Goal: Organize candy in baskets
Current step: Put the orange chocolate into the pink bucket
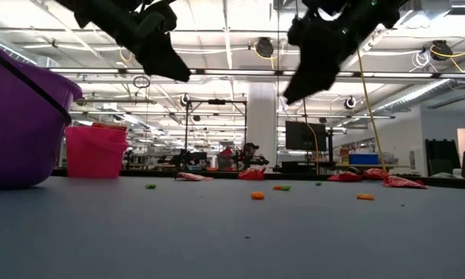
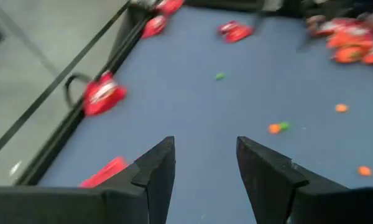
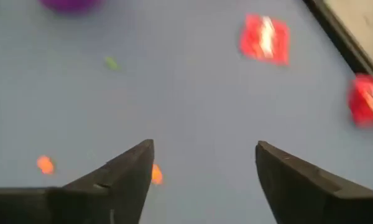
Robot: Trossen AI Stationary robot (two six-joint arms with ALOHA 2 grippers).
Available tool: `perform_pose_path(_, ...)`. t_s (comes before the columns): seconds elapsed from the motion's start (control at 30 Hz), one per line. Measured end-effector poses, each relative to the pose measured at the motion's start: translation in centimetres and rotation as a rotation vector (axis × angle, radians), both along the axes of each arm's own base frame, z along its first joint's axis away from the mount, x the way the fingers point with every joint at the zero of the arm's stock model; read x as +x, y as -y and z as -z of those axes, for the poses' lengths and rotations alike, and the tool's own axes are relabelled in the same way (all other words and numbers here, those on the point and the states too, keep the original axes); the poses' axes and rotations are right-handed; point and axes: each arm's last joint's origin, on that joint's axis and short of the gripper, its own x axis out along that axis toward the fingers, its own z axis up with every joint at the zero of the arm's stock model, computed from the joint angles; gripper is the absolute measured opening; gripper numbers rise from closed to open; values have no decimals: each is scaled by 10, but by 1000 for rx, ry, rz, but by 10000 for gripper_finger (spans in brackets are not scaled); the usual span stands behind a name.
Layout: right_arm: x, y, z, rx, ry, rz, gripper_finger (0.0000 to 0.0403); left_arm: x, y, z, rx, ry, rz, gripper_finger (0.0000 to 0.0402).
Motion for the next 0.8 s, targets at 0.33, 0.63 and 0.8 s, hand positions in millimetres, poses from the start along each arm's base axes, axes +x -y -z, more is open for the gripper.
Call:
perform_pose_path(0.33, -37, -7, 17, 247, -400, 106, 301, 5, 33, 46, 23, 227, 132, 177)
perform_pose_path(0.63, -67, -56, 41, 441, -692, 252, 274, 9, 51, 55, 18, 241, 207, 177)
perform_pose_path(0.8, -81, -88, 59, 521, -776, 301, 259, 9, 54, 55, 17, 241, 221, 177)
